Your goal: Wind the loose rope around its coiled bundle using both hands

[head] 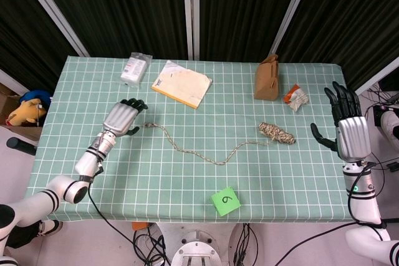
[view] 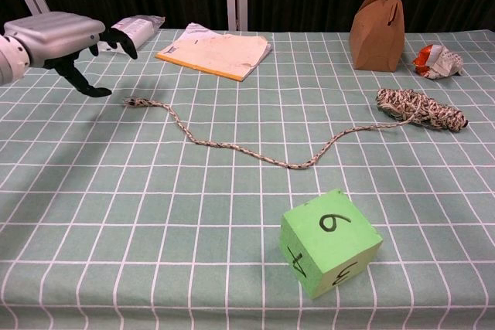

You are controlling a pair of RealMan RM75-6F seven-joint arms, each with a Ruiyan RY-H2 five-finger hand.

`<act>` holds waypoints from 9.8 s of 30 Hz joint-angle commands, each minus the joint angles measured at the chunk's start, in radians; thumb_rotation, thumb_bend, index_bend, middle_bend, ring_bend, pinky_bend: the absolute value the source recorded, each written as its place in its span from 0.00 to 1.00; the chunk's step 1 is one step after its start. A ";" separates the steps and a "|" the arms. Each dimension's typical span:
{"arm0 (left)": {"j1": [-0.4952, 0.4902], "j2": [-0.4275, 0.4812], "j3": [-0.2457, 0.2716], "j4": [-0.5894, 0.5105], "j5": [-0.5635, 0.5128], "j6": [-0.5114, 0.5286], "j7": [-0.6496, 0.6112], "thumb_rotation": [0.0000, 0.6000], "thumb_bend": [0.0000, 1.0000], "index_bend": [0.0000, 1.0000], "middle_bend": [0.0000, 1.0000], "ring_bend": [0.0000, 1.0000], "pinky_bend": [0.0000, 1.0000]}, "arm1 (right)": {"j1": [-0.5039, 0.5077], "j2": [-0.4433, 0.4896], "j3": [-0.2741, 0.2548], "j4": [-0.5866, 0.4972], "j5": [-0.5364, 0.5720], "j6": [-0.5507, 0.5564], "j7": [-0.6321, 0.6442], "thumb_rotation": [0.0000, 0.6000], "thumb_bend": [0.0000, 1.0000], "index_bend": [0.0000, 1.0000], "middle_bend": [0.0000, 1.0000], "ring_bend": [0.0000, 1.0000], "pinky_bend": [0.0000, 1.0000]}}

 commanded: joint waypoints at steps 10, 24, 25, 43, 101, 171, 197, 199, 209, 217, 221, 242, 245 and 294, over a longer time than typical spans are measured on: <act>-0.056 -0.072 0.025 0.091 0.009 -0.056 -0.129 1.00 0.28 0.36 0.26 0.23 0.34 | -0.006 -0.016 0.020 0.033 0.003 0.039 0.020 1.00 0.31 0.00 0.00 0.00 0.00; -0.104 -0.138 0.028 0.194 -0.019 -0.120 -0.123 1.00 0.29 0.42 0.26 0.23 0.34 | -0.010 -0.025 0.016 0.069 0.005 0.037 0.040 1.00 0.30 0.00 0.00 0.00 0.00; -0.105 -0.139 0.028 0.196 -0.022 -0.125 -0.121 1.00 0.30 0.42 0.26 0.23 0.34 | -0.010 -0.025 0.015 0.071 0.005 0.037 0.041 1.00 0.31 0.00 0.00 0.00 0.00; -0.123 -0.163 0.030 0.235 -0.041 -0.146 -0.133 1.00 0.34 0.50 0.28 0.25 0.36 | -0.013 -0.033 0.018 0.102 0.020 0.028 0.049 1.00 0.37 0.00 0.00 0.00 0.00; 0.144 0.087 0.045 -0.169 0.021 0.352 -0.130 1.00 0.51 0.77 0.47 0.39 0.49 | 0.076 -0.028 -0.089 -0.035 0.325 -0.486 -0.366 1.00 0.30 0.00 0.12 0.00 0.15; 0.184 0.138 -0.005 -0.210 0.016 0.357 -0.208 1.00 0.52 0.78 0.48 0.39 0.49 | 0.138 -0.404 -0.017 0.374 0.247 -0.336 -0.039 1.00 0.63 0.88 0.69 0.64 0.82; 0.130 0.674 -0.194 -0.954 -0.083 0.290 -0.046 1.00 0.53 0.80 0.48 0.39 0.49 | 0.462 -0.697 0.114 0.803 0.085 -0.237 0.262 1.00 0.66 0.88 0.66 0.64 0.82; 0.107 0.713 -0.226 -1.019 -0.122 0.274 -0.013 1.00 0.53 0.80 0.48 0.40 0.50 | 0.494 -0.706 0.115 0.826 0.081 -0.250 0.260 1.00 0.66 0.88 0.66 0.64 0.82; -0.075 0.789 -0.350 -1.171 -0.415 0.160 0.120 1.00 0.53 0.80 0.50 0.41 0.51 | 0.573 -0.744 0.084 0.865 0.057 -0.287 0.271 1.00 0.66 0.87 0.66 0.64 0.82; -0.306 0.704 -0.397 -1.110 -0.704 0.127 0.221 1.00 0.53 0.80 0.50 0.41 0.52 | 0.596 -0.786 0.062 0.887 0.056 -0.311 0.330 1.00 0.66 0.87 0.66 0.64 0.82; -0.427 0.646 -0.424 -1.045 -0.889 0.126 0.248 1.00 0.53 0.80 0.50 0.41 0.52 | 0.606 -0.807 0.049 0.909 0.046 -0.307 0.366 1.00 0.66 0.87 0.66 0.64 0.82; -0.705 0.464 -0.382 -0.617 -1.290 0.140 0.401 1.00 0.54 0.80 0.52 0.42 0.53 | 0.587 -0.805 -0.040 0.897 -0.038 -0.182 0.598 1.00 0.68 0.87 0.66 0.64 0.82; -0.665 0.466 -0.365 -0.562 -1.305 0.119 0.382 1.00 0.54 0.80 0.52 0.42 0.53 | 0.558 -0.786 -0.049 0.886 -0.041 -0.150 0.622 1.00 0.67 0.87 0.66 0.64 0.82; -0.179 0.457 -0.174 -0.376 -1.005 -0.044 0.114 1.00 0.54 0.80 0.52 0.43 0.53 | 0.351 -0.617 0.071 0.668 0.059 -0.001 0.838 1.00 0.66 0.88 0.66 0.64 0.82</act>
